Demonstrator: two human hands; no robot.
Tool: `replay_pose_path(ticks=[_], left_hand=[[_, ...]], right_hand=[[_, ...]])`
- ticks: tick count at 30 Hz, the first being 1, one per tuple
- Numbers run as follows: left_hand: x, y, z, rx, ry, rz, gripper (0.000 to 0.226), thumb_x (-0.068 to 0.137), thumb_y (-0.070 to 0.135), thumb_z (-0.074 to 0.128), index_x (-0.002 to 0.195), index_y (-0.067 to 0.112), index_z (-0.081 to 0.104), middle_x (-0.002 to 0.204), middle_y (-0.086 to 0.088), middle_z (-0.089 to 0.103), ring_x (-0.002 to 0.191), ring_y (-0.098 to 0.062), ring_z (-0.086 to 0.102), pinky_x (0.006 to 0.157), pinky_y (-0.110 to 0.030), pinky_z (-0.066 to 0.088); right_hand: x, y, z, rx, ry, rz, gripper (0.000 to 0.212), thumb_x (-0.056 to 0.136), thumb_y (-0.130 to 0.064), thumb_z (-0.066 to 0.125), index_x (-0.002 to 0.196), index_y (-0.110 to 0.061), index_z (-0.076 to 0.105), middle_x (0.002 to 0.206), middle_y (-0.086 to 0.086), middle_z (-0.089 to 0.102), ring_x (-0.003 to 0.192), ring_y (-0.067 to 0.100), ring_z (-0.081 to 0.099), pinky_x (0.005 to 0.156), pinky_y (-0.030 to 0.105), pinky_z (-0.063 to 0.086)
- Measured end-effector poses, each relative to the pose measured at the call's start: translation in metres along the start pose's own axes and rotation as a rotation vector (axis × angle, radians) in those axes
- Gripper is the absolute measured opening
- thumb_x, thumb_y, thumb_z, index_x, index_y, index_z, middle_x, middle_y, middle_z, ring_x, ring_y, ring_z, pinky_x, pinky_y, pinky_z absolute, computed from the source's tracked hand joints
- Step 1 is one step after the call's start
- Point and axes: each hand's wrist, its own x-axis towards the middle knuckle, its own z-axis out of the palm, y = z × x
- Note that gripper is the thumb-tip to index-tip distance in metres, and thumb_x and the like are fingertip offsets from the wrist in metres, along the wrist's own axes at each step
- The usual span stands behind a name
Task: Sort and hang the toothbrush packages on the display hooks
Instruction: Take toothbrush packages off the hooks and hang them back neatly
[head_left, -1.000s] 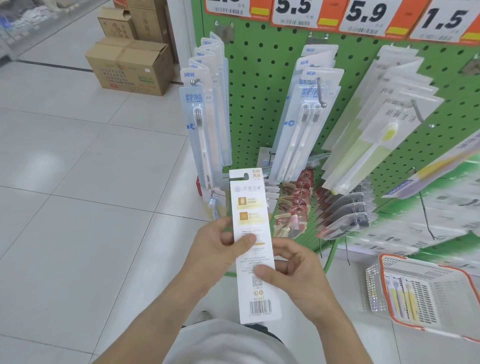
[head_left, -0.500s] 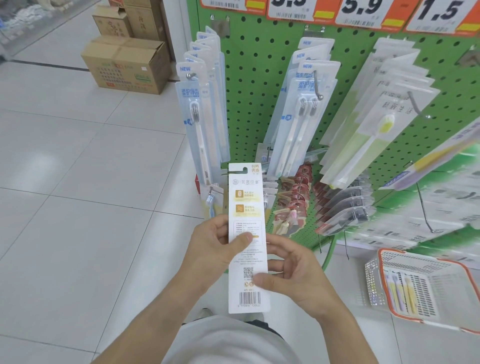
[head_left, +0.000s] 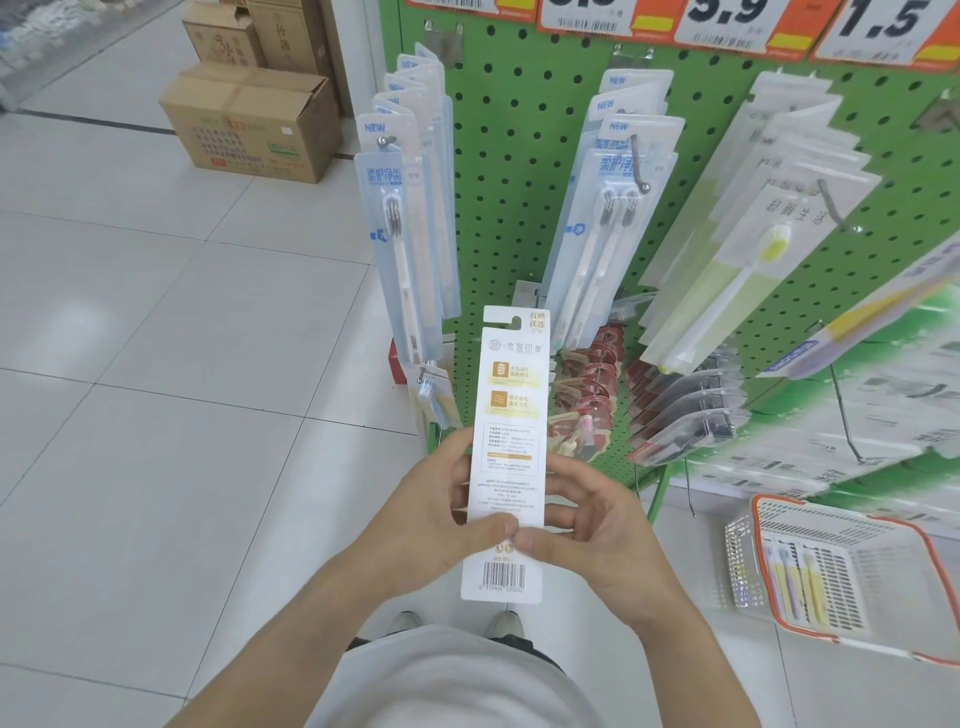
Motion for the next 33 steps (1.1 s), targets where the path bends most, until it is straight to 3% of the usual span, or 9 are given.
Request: replay_pose_path(ticks=[7, 11, 14, 17, 20, 25, 27, 31, 33], left_hand=[[-0.001, -0.005, 0.002, 0.006, 0.058, -0.007, 0.068, 0.085, 0.002, 0.077, 0.137, 0.032, 0.046, 0.118, 0.016, 0.072, 0.104, -0.01, 0.071, 0.079, -0.029, 0.06], [-0.002, -0.004, 0.006, 0.11, 0.204, 0.057, 0.077, 0.082, 0.017, 0.083, 0.138, 0.044, 0.039, 0.118, 0.032, 0.062, 0.111, 0.0, 0.064, 0.084, -0.022, 0.056], [-0.001, -0.001, 0.01, 0.156, 0.335, 0.142, 0.072, 0.081, 0.026, 0.083, 0.134, 0.048, 0.039, 0.121, 0.034, 0.058, 0.114, 0.004, 0.059, 0.089, -0.02, 0.053], [0.002, 0.002, 0.013, 0.016, 0.288, 0.084, 0.068, 0.076, 0.04, 0.079, 0.131, 0.048, 0.04, 0.117, 0.032, 0.061, 0.111, 0.003, 0.062, 0.088, -0.022, 0.055], [0.004, 0.001, 0.016, -0.1, 0.272, 0.027, 0.065, 0.079, 0.045, 0.075, 0.136, 0.036, 0.046, 0.121, 0.015, 0.066, 0.108, 0.001, 0.066, 0.087, -0.023, 0.056], [0.009, -0.008, 0.015, -0.213, 0.189, -0.083, 0.028, 0.106, 0.028, 0.05, 0.128, 0.016, 0.061, 0.116, -0.005, 0.073, 0.109, -0.022, 0.071, 0.1, -0.044, 0.055], [0.013, -0.015, 0.013, -0.221, 0.187, -0.114, 0.032, 0.102, 0.032, 0.048, 0.121, 0.014, 0.068, 0.116, -0.009, 0.074, 0.113, -0.029, 0.068, 0.106, -0.055, 0.047], [0.018, -0.024, 0.015, -0.165, 0.078, -0.096, 0.038, 0.098, 0.031, 0.048, 0.126, 0.014, 0.067, 0.124, -0.008, 0.071, 0.121, -0.028, 0.064, 0.111, -0.053, 0.043], [0.02, -0.03, 0.013, -0.177, 0.014, -0.127, 0.031, 0.103, 0.025, 0.051, 0.126, 0.011, 0.067, 0.123, -0.011, 0.071, 0.119, -0.029, 0.065, 0.11, -0.049, 0.044]], right_hand=[[-0.001, -0.002, 0.0, -0.029, -0.015, -0.014, 0.063, 0.074, 0.006, 0.083, 0.129, -0.019, 0.066, 0.117, 0.018, 0.071, 0.1, 0.044, 0.069, 0.083, 0.045, 0.059], [-0.002, -0.004, -0.001, -0.07, 0.021, -0.062, 0.061, 0.075, 0.008, 0.081, 0.128, -0.019, 0.068, 0.116, 0.014, 0.072, 0.095, 0.034, 0.07, 0.077, 0.039, 0.06], [-0.002, -0.003, 0.005, -0.22, 0.046, -0.12, 0.061, 0.077, 0.014, 0.078, 0.121, -0.028, 0.072, 0.111, 0.005, 0.075, 0.096, 0.022, 0.07, 0.075, 0.029, 0.057], [-0.003, 0.0, 0.009, -0.348, 0.085, -0.135, 0.07, 0.074, 0.014, 0.08, 0.114, -0.043, 0.072, 0.104, -0.007, 0.075, 0.095, 0.01, 0.068, 0.076, 0.025, 0.055], [-0.005, -0.001, 0.007, -0.49, 0.048, -0.155, 0.068, 0.069, 0.001, 0.088, 0.117, -0.045, 0.07, 0.108, -0.008, 0.07, 0.105, 0.017, 0.067, 0.083, 0.031, 0.057], [-0.007, 0.0, 0.005, -0.559, -0.022, -0.063, 0.062, 0.071, -0.018, 0.092, 0.124, -0.038, 0.068, 0.113, -0.013, 0.066, 0.107, 0.015, 0.064, 0.084, 0.033, 0.058], [-0.007, 0.001, 0.003, -0.55, -0.001, -0.066, 0.048, 0.077, -0.017, 0.088, 0.119, -0.033, 0.071, 0.111, -0.011, 0.069, 0.103, 0.014, 0.066, 0.083, 0.034, 0.059], [-0.001, 0.002, 0.0, -0.514, 0.236, -0.11, 0.028, 0.083, -0.016, 0.082, 0.102, -0.033, 0.072, 0.096, -0.014, 0.074, 0.084, 0.009, 0.07, 0.072, 0.029, 0.057], [0.006, 0.003, -0.006, -0.533, 0.388, -0.145, 0.027, 0.084, -0.023, 0.08, 0.105, -0.035, 0.067, 0.097, -0.014, 0.071, 0.086, 0.006, 0.069, 0.068, 0.024, 0.054]])
